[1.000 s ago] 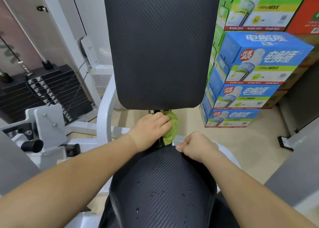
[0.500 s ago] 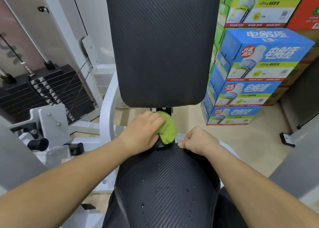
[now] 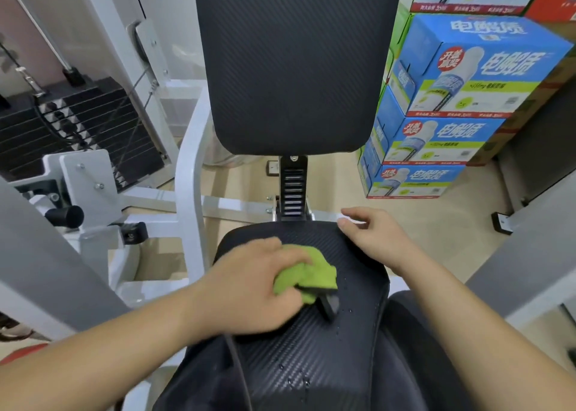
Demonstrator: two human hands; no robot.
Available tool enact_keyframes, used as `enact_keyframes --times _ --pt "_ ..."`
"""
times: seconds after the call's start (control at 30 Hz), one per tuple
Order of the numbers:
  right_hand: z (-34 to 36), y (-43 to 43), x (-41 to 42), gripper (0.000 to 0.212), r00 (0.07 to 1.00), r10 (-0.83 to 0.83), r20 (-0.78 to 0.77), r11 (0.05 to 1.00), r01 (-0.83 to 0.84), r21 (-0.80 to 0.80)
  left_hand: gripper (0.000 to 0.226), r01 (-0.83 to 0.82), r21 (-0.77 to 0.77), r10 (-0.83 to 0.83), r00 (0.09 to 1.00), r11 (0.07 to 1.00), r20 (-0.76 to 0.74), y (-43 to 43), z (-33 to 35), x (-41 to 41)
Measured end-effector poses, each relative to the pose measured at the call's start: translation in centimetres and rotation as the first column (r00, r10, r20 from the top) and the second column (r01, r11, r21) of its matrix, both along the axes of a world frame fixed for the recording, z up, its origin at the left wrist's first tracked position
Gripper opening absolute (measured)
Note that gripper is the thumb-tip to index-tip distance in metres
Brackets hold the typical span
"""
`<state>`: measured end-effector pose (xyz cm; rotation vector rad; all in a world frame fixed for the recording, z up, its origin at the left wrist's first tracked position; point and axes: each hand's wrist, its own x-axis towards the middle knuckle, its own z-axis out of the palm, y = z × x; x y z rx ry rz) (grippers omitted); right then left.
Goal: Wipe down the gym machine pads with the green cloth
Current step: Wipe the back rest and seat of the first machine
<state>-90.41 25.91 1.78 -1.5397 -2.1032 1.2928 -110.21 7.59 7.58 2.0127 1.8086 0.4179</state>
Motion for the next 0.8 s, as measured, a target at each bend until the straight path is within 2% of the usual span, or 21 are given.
enact_keyframes --times 0.07,0.2,0.3,0.37,0.47,0.57,0.63,0.7,0.8 --pt "-0.6 -0.6 1.2 0.049 0.999 -0.035 0.006 0.999 0.035 0.017 0.053 0.002 -0.014 -0.003 0.998 1.0 -0.066 -0.5 -0.5 -0.7" --pt "-1.3 -1.4 2.2 0.055 0.998 -0.032 0.054 0.999 0.032 0.003 0.057 -0.19 0.039 0.194 0.961 0.981 -0.195 5.8 -4.4 -3.3" --pt "-1.5 -1.0 2.2 0.067 0.993 -0.071 0.09 0.997 0.07 0.017 0.06 -0.225 -0.021 0.216 0.955 0.974 -0.205 9.5 -6.2 -2.0" --pt "-1.3 -0.9 2.1 0.06 0.993 -0.083 0.08 0.997 0.083 -0.002 0.06 -0.228 -0.036 0.218 0.959 0.973 -0.182 9.2 -5.7 -0.5" --pt "-0.7 -1.3 2.0 0.044 0.995 -0.087 0.054 0.995 0.089 -0.036 0.053 -0.122 0.0 0.122 0.992 0.993 -0.037 4.0 -3.0 2.5" --pt "0.1 -2.2 1.7 0.052 0.989 -0.122 0.078 0.99 0.128 -0.067 0.047 0.092 0.007 -0.092 0.986 0.996 0.136 -2.2 0.0 3.8" --pt "0.1 -2.4 1.6 0.057 0.983 -0.145 0.111 0.988 0.149 -0.029 0.048 0.133 0.03 -0.136 0.983 0.991 0.126 -2.3 -0.2 1.9" --pt "0.2 -2.2 1.4 0.048 0.977 -0.136 0.162 0.991 0.134 0.024 0.052 0.018 0.047 -0.019 1.0 0.999 0.019 0.3 -1.9 -0.3" --pt "-0.8 -2.0 1.6 0.041 0.984 -0.146 0.101 0.989 0.141 0.051 0.057 -0.244 0.058 0.249 0.963 0.968 -0.105 4.4 -4.6 -2.1"
